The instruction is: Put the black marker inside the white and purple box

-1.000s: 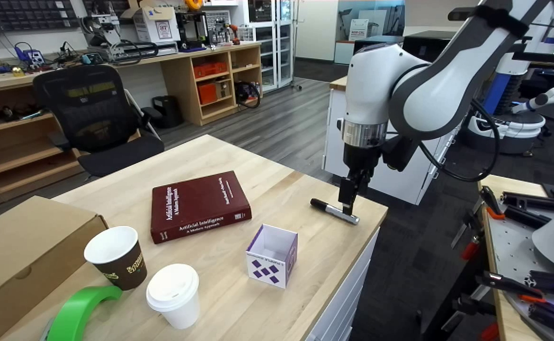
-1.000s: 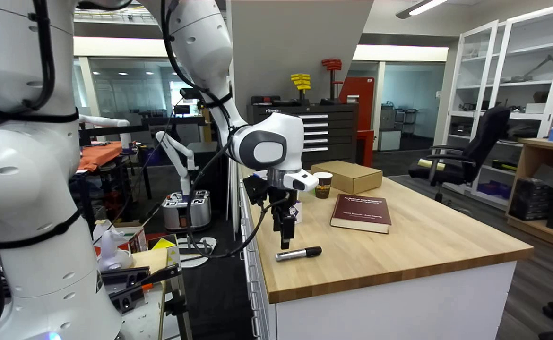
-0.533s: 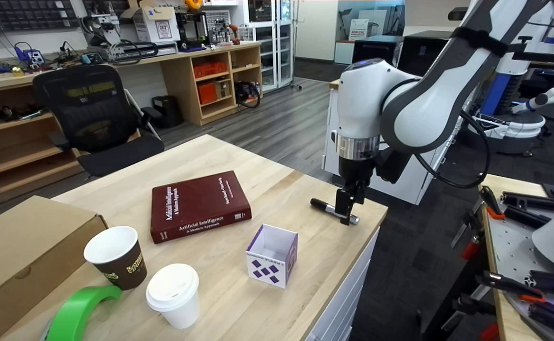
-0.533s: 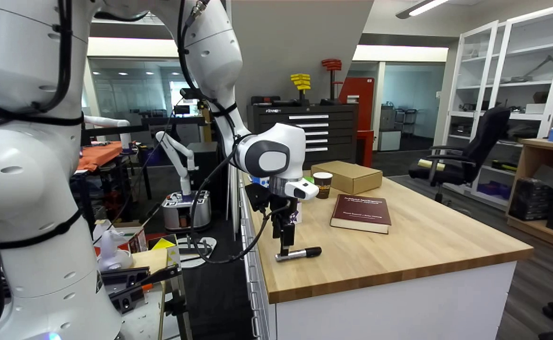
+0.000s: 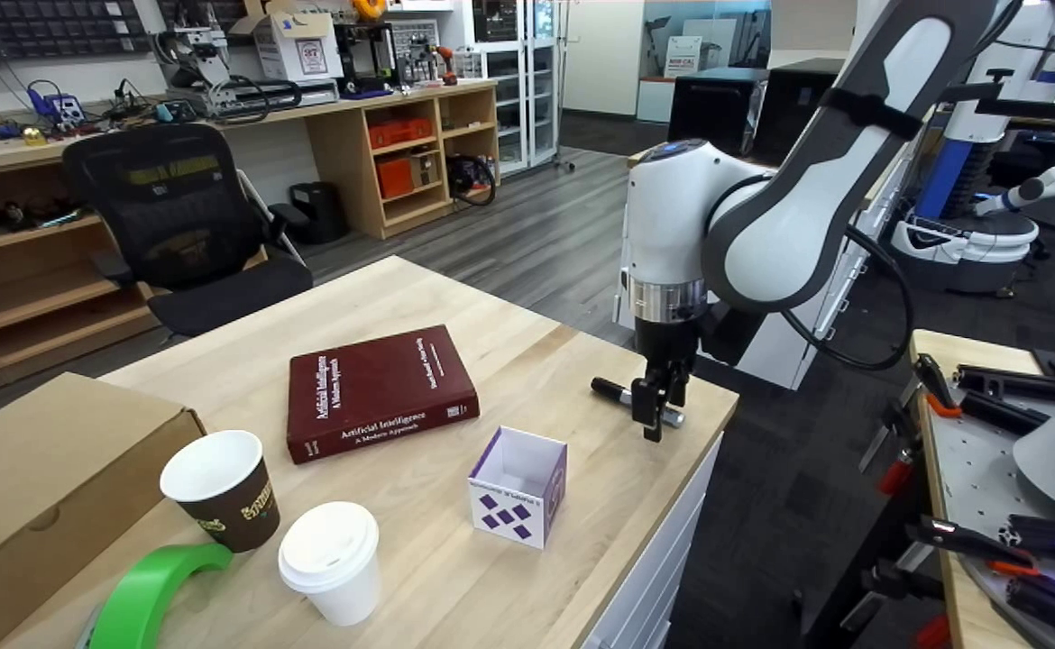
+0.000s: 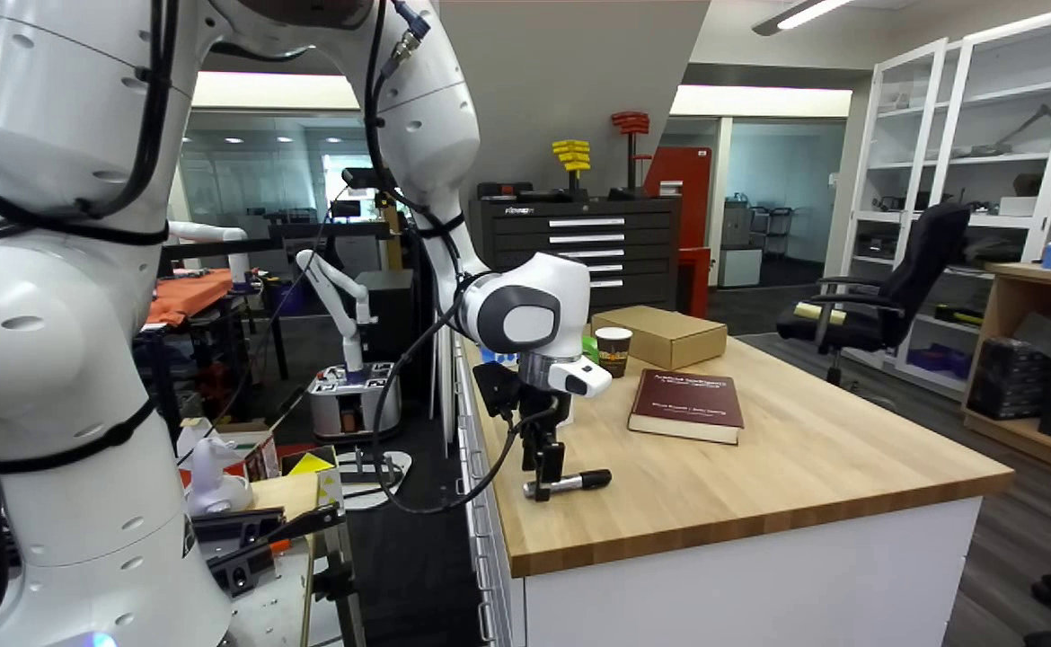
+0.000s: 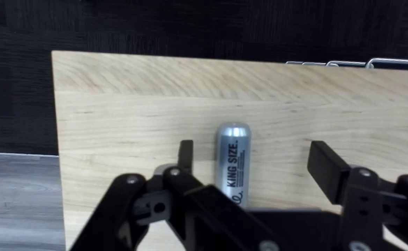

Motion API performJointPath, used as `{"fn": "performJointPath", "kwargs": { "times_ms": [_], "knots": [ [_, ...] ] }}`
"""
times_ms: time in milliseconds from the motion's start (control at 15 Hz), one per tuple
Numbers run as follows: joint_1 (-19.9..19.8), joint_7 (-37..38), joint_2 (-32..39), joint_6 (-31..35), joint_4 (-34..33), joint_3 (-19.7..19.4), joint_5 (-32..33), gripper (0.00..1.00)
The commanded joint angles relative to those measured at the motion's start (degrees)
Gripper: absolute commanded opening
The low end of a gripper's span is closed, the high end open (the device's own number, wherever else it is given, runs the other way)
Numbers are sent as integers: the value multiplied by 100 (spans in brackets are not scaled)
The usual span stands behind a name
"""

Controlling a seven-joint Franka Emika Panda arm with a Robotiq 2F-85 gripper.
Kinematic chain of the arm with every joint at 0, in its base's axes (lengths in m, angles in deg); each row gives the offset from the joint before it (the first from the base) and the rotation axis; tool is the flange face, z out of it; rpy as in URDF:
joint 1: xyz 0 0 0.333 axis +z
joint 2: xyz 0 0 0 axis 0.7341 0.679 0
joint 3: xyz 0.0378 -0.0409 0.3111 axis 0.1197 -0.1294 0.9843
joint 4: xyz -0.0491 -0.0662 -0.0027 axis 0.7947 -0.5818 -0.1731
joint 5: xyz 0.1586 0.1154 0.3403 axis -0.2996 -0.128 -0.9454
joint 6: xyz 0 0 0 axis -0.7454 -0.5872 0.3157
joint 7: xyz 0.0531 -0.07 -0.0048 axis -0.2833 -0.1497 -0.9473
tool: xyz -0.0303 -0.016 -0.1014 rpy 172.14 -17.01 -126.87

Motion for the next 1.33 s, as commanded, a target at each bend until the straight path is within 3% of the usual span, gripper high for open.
{"fn": "performJointPath", "kwargs": {
  "times_ms": [0, 533, 800, 1267],
  "knots": [
    [76, 3, 96, 15, -89, -108, -37, 54],
    [-3, -122, -68, 80, -25, -45, -183, 2],
    [-51, -335, -257, 25, 66, 30, -319, 6],
    [83, -559, -956, -479, 59, 20, 68, 6]
  ]
}}
